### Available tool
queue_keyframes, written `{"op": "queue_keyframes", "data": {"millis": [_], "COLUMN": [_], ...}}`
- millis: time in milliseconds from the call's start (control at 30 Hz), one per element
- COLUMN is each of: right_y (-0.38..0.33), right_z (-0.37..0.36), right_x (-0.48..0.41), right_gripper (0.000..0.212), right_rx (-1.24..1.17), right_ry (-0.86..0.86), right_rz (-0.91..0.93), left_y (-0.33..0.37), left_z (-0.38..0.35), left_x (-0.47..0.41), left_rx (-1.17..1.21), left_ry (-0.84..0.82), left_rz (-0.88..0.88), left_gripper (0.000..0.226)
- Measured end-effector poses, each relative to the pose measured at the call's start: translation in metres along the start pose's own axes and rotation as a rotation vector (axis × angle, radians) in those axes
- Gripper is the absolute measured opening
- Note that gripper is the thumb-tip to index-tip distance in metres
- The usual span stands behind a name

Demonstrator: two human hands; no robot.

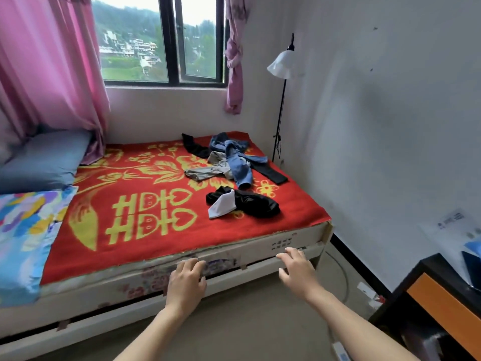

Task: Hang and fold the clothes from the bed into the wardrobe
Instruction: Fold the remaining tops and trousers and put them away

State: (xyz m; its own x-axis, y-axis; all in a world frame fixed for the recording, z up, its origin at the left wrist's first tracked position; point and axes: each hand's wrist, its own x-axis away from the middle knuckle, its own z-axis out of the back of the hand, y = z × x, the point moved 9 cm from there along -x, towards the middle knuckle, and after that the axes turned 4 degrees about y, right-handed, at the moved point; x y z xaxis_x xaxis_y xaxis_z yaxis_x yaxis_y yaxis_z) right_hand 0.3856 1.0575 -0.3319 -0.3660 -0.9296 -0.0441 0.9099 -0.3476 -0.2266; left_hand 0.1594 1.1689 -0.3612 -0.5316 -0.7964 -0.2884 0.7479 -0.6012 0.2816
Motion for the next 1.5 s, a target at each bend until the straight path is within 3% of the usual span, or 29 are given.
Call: {"op": "queue_keyframes", "data": {"millis": [100,333,567,867,1200,1500], "right_y": [-0.006,0.012,0.029,0.049,0.046,0.061], "right_z": [-0.001,0.004,-0.054,-0.141,-0.237,-0.310], "right_x": [-0.073,-0.207,-0.300,-0.522,-0.668,-0.711], "right_gripper": [0.043,0.041,0.040,0.042,0.045,0.071], "right_rx": [0.034,0.005,0.002,-0.053,-0.046,-0.273], "right_ry": [-0.020,-0.021,-0.152,-0.292,-0.537,-0.619], "right_rz": [-0.007,-0.135,-0.154,-0.183,-0.081,-0.278], "left_y": [-0.045,-0.114,-0.140,-0.202,-0.261,-0.271], "left_z": [-0.015,-0.038,-0.078,-0.149,-0.226,-0.271], "left_x": [-0.072,-0.199,-0.277,-0.394,-0.462,-0.445], "left_rx": [0.070,0.088,0.048,0.094,0.120,0.144], "left_ry": [-0.019,-0.062,-0.268,-0.304,-0.389,-0.502], "left_rz": [0.117,0.245,0.236,0.519,0.899,1.057], "left_gripper": [0.045,0.053,0.082,0.072,0.064,0.062]}}
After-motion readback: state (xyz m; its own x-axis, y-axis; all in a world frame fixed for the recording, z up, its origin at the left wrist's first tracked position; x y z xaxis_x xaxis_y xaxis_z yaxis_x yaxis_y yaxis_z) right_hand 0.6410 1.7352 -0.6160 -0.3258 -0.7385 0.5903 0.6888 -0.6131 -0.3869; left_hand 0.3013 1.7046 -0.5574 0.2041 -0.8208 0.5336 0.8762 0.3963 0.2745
